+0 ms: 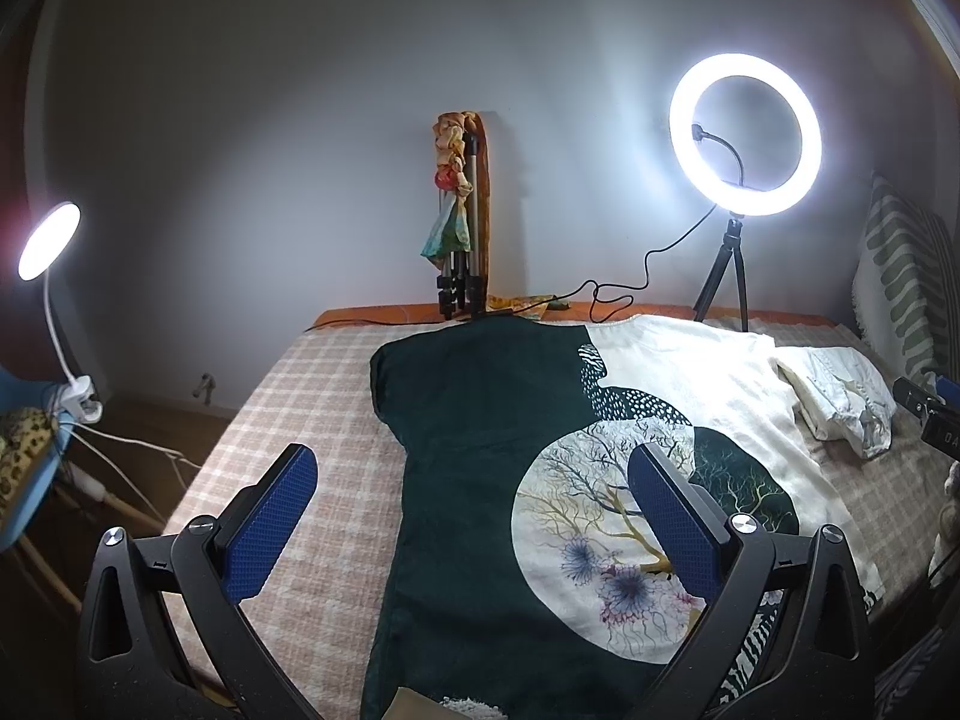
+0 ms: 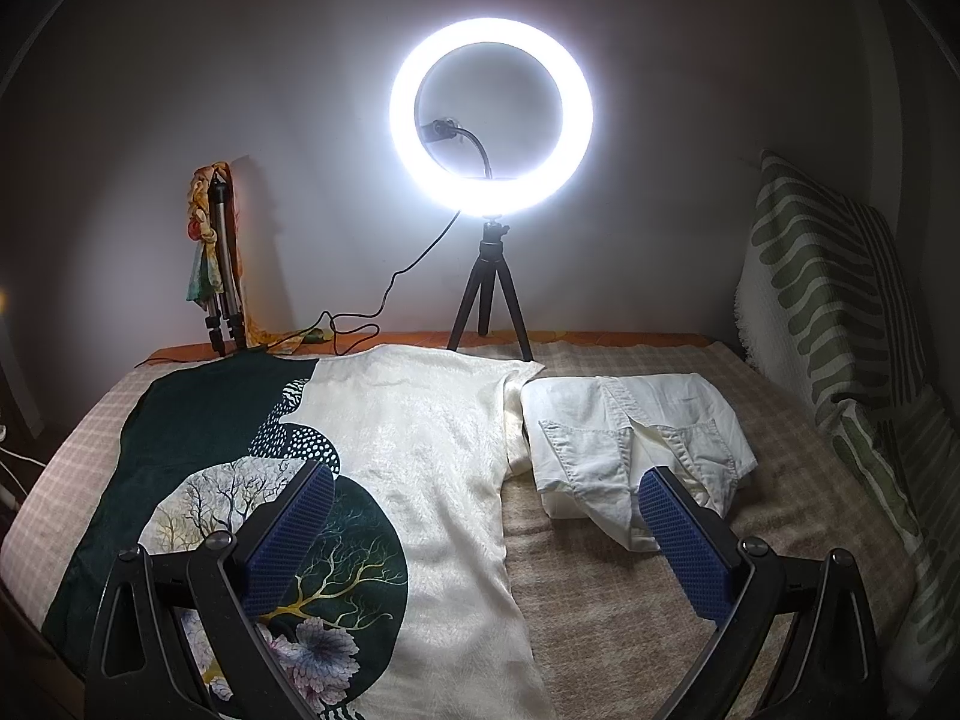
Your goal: Fold small clothes
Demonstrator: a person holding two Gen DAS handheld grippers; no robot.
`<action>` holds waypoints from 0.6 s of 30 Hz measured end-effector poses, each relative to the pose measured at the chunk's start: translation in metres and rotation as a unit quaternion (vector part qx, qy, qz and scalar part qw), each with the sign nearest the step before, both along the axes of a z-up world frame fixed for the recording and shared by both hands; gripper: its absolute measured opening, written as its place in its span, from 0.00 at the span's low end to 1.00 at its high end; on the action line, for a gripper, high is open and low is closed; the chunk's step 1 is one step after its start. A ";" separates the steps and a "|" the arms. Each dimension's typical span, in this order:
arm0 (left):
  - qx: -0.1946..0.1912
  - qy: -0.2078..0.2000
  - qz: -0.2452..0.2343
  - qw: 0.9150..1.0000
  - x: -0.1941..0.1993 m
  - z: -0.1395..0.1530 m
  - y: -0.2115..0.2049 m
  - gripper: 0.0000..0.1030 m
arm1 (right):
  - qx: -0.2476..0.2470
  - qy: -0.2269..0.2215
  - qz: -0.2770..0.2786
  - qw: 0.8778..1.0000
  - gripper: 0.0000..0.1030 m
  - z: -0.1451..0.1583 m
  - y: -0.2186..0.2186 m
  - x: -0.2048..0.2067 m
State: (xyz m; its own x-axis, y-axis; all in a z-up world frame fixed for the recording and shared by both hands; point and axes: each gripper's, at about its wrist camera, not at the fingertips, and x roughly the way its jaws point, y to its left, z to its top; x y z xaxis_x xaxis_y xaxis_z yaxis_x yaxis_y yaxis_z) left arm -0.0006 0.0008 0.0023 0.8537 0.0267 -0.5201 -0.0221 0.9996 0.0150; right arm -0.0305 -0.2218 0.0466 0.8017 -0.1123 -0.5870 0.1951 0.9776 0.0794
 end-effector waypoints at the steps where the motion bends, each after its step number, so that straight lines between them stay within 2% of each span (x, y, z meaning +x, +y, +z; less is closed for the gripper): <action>1: 0.000 0.000 0.000 1.000 0.000 0.000 0.000 1.00 | 0.001 0.000 0.000 1.000 1.00 0.000 0.000 0.000; 18: 0.000 0.001 0.006 1.000 0.002 -0.005 0.003 1.00 | -0.004 0.001 -0.005 1.000 1.00 0.000 -0.001 0.002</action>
State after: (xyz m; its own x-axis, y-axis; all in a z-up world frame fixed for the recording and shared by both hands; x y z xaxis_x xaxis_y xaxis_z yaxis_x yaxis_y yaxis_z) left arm 0.0012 0.0034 -0.0024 0.8519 0.0364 -0.5224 -0.0340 0.9993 0.0142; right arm -0.0286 -0.2225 0.0463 0.7989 -0.1255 -0.5882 0.2050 0.9762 0.0702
